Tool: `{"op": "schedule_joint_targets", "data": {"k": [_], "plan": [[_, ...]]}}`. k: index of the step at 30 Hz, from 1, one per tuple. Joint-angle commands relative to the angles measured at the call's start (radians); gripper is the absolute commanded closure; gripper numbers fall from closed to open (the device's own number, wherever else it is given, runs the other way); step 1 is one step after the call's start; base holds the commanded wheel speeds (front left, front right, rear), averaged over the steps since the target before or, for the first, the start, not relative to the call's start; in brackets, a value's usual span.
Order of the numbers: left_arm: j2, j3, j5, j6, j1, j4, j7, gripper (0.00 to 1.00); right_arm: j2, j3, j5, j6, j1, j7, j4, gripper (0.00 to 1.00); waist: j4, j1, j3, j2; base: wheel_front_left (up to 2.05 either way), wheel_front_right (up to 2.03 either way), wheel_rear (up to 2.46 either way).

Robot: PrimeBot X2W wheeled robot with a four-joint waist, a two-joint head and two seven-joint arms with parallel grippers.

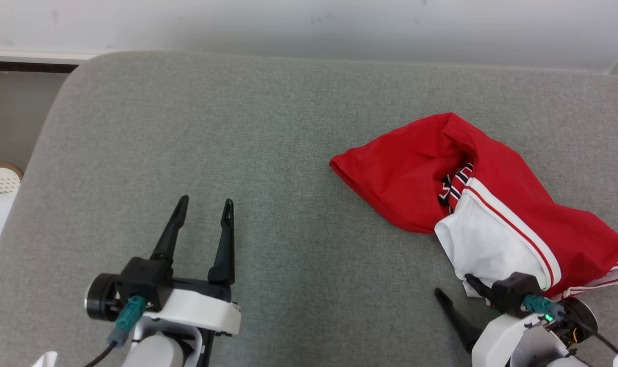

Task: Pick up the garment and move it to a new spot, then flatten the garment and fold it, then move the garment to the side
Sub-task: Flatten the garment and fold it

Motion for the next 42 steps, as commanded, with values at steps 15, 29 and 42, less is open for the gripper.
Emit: {"op": "schedule_joint_targets", "data": {"k": [15, 29, 42], "plan": [[-0.001, 0.027, 0.016, -0.007, -0.001, 0.006, -0.008, 0.0, -0.045, -0.057, 0.002, -0.004, 0.002, 0.025, -0.273, 1.0, -0.052, 0.0002, -0.013, 0.0, 0.0, 0.0, 0.0], [-0.023, 0.012, 0.035, -0.029, -0.045, -0.008, -0.008, 0.0, -0.167, -0.366, 0.023, -0.004, -0.255, -0.046, -0.122, 1.0, -0.033, 0.0002, 0.061, 0.0, 0.0, 0.0, 0.0], [-0.059, 0.017, 0.059, -0.054, -0.083, 0.008, -0.008, 0.0, -0.218, -0.404, 0.026, -0.004, -0.464, -0.265, 0.348, 0.0, 0.013, 0.0002, 0.124, 0.0, 0.0, 0.0, 0.0]]}}
